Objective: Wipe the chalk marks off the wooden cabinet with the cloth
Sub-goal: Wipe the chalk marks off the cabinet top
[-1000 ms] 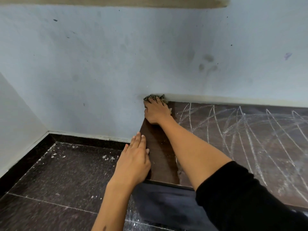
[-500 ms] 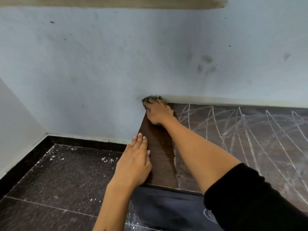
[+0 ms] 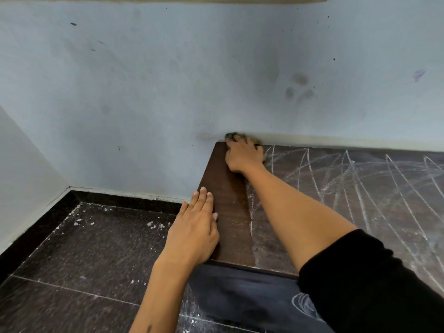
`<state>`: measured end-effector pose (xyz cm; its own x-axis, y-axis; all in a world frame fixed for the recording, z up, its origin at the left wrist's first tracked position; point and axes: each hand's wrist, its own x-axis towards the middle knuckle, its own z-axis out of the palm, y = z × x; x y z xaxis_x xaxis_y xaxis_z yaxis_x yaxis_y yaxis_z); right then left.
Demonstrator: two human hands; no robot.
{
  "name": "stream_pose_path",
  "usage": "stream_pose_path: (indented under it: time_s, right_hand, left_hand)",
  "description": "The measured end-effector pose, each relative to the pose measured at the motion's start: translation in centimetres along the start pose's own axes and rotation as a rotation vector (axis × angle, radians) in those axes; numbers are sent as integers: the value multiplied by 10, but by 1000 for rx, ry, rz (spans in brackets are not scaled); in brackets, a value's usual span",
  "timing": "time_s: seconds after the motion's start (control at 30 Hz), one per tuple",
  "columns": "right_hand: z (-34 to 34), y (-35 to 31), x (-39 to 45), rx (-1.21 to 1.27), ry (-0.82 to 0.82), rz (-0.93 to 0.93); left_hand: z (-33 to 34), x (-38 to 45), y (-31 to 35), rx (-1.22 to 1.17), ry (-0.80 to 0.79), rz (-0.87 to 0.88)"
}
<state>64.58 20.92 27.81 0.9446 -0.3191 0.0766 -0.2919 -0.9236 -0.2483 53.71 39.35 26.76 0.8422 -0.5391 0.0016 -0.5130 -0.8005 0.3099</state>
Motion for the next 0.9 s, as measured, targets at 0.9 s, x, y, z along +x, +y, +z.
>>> stream_pose_path:
  time_s: [0.9]
  right_hand:
    - [-10, 30, -13, -6, 33, 30]
  left_hand:
    - [9, 3, 5, 66, 29, 50]
